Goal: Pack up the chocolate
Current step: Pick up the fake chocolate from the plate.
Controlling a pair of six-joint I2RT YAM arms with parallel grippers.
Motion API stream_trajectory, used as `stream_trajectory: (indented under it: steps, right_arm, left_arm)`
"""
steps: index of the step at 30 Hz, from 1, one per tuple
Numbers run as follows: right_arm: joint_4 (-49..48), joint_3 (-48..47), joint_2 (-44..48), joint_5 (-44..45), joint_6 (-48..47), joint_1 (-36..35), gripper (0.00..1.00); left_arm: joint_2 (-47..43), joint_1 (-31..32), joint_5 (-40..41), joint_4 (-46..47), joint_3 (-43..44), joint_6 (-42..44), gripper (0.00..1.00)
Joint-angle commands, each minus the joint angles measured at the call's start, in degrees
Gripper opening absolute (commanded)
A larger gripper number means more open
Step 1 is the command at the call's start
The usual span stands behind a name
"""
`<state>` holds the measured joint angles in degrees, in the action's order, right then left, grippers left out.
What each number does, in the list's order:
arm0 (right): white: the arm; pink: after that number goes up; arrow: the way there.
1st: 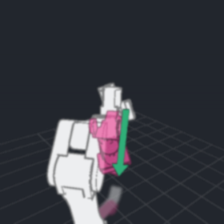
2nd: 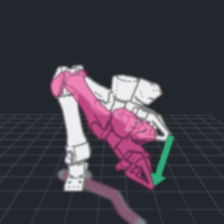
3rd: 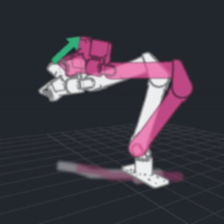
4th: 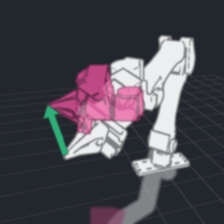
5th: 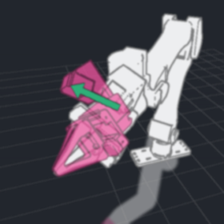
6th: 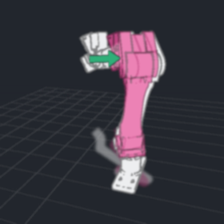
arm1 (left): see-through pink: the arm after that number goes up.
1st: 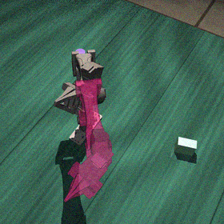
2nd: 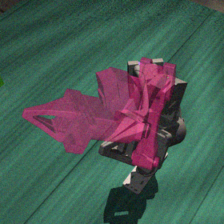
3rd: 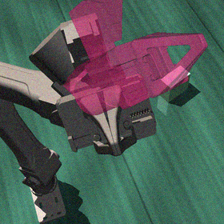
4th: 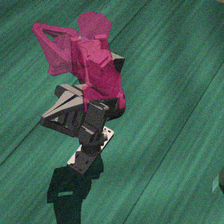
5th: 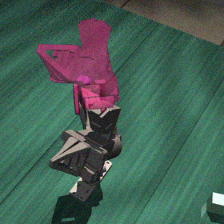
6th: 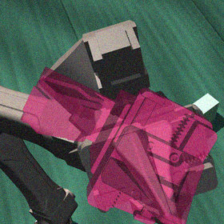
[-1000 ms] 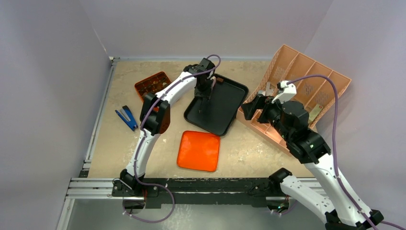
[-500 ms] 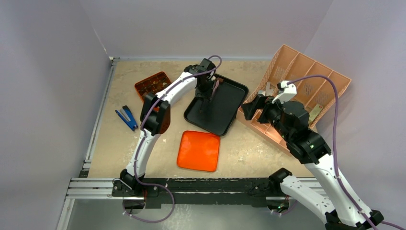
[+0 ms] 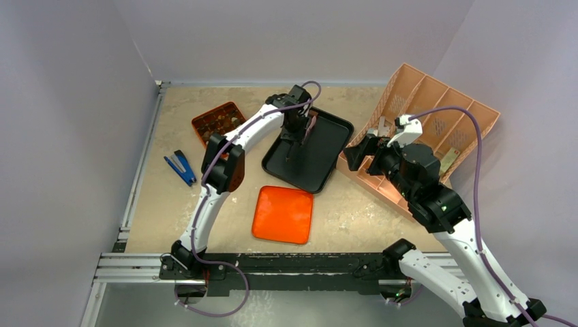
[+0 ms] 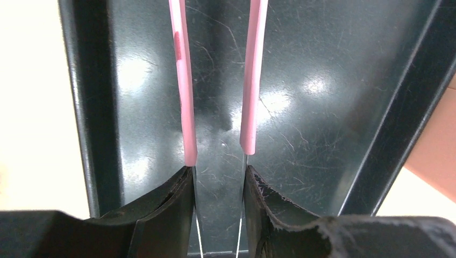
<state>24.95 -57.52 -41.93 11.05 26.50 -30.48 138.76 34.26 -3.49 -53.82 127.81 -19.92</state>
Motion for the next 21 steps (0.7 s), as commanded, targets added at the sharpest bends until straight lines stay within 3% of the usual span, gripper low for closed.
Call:
stream_trajectory:
  steps: [1, 15, 21]
  right_arm:
    - [-2.3, -1.4, 0.4, 1.1, -0.8, -0.2, 0.98]
    - [-2.5, -1.1, 0.7, 1.3, -0.9, -0.2, 0.98]
    - [-2.1, -1.2, 0.8, 1.3, -0.8, -0.2, 0.98]
  left_arm:
    - [-0.2, -0.1, 3.3, 2.3, 2.9, 0.6, 0.36]
    - [1.5, 0.4, 4.9, 1.7, 3.5, 0.0, 0.32]
    - [-0.6, 1.1, 5.1, 0.7, 2.3, -0.1, 0.23]
